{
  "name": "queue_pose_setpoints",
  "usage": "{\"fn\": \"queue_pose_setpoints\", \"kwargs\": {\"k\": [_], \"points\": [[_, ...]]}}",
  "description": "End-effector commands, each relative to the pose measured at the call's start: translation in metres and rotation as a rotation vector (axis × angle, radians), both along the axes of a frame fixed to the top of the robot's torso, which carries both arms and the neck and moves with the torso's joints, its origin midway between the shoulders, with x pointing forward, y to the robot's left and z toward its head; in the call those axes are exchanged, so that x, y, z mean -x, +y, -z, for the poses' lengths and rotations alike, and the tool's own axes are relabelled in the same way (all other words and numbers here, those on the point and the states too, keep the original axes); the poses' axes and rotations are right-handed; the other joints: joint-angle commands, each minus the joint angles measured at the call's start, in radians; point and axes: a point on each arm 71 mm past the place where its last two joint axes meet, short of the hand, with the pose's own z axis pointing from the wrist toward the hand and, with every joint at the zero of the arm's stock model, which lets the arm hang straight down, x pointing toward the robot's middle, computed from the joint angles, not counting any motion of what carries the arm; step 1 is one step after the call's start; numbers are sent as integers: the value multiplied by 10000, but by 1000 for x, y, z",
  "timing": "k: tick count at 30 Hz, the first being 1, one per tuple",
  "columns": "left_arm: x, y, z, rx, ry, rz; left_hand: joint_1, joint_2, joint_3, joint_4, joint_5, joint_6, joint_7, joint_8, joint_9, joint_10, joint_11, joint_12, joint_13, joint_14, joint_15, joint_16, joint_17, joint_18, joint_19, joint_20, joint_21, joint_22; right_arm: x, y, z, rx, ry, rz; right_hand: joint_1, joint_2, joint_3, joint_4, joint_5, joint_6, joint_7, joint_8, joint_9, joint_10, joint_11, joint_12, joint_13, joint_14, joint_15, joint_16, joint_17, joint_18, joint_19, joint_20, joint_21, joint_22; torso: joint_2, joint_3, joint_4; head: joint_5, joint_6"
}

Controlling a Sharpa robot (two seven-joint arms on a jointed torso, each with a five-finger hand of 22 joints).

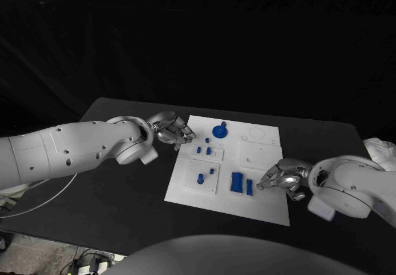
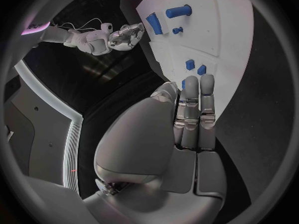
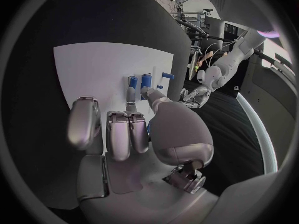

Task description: Assemble the parts on the task board

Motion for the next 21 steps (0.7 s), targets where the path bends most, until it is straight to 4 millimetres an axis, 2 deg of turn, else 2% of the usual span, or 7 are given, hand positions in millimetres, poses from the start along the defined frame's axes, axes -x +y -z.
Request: {"fn": "queue_pose_setpoints", "kwargs": {"k": [1,3,9,14,17,19,21], "points": [[1,-1,-1,193,-130,116,23,28,68,10,66,80,-7,61,13,60,-4,-56,-9,-62,19,42,-15,66,-81,-10,-27,262,-1,7,-15,-471,-3333,-1418,498,38,166,-273,607,-398,63,263,327,1058,120,-11,2632,1028,110,230,2560,-144,81,24,146,1705,-12,-6,-9,-14,-1],[1,0,-1,202,-149,101,23,28,68,10,66,80,-7,61,13,60,-4,-56,-9,-62,19,42,-15,66,-81,-10,-27,262,4,7,-17,-480,-4086,-1858,768,99,161,-351,623,-958,193,765,855,1058,225,-11,2632,1044,255,285,2631,-178,69,149,252,1729,-18,-15,-17,-30,-1],[2,1,-1,230,-178,95,33,26,78,8,73,83,-6,64,13,68,-5,-59,-10,-63,18,45,-18,64,-75,-10,-6,267,22,9,-9,-240,-5959,-3090,1515,110,337,-680,-791,-1609,268,1464,1330,1058,249,-11,2632,1044,279,285,2631,-207,82,200,597,1798,-14,-10,-13,-51,-1],[2,1,0,233,-163,96,33,26,78,8,73,83,-6,64,13,68,-5,-59,-10,-63,18,45,-18,64,-75,-10,-6,267,29,8,5,-14,-6330,-3378,1504,60,277,-555,-1424,-1554,197,1947,1539,1058,252,-11,2632,1044,284,285,2631,-209,64,222,646,1798,-9,-14,-9,-37,-1],[3,2,0,229,-154,88,33,26,78,8,73,83,-6,64,13,68,-5,-59,-10,-63,18,45,-18,64,-75,-10,-6,267,30,8,12,62,-6400,-3392,1483,-13,180,-420,-1906,-1552,117,2542,1907,1058,205,-11,2632,1044,260,285,2631,-202,44,214,666,1794,-7,-13,-1,-40,-1],[3,2,0,228,-152,84,33,26,78,8,73,83,-6,64,13,68,-5,-59,-10,-63,18,45,-18,64,-75,-10,-6,267,30,9,16,93,-6411,-3393,1474,-68,90,-289,-2284,-1668,54,3102,2312,1058,140,-11,2632,1044,223,285,2631,-201,39,182,699,1795,-10,-15,-12,-24,-1],[3,2,0,228,-147,86,33,26,78,8,73,83,-6,64,13,68,-5,-59,-10,-63,18,45,-18,64,-75,-10,-6,267,31,10,19,122,-6377,-3402,1477,-101,32,-205,-2426,-1785,-5,3465,2593,1058,134,-11,2632,1044,178,285,2631,-203,35,165,714,1794,-9,-15,-18,-20,-1]]}}
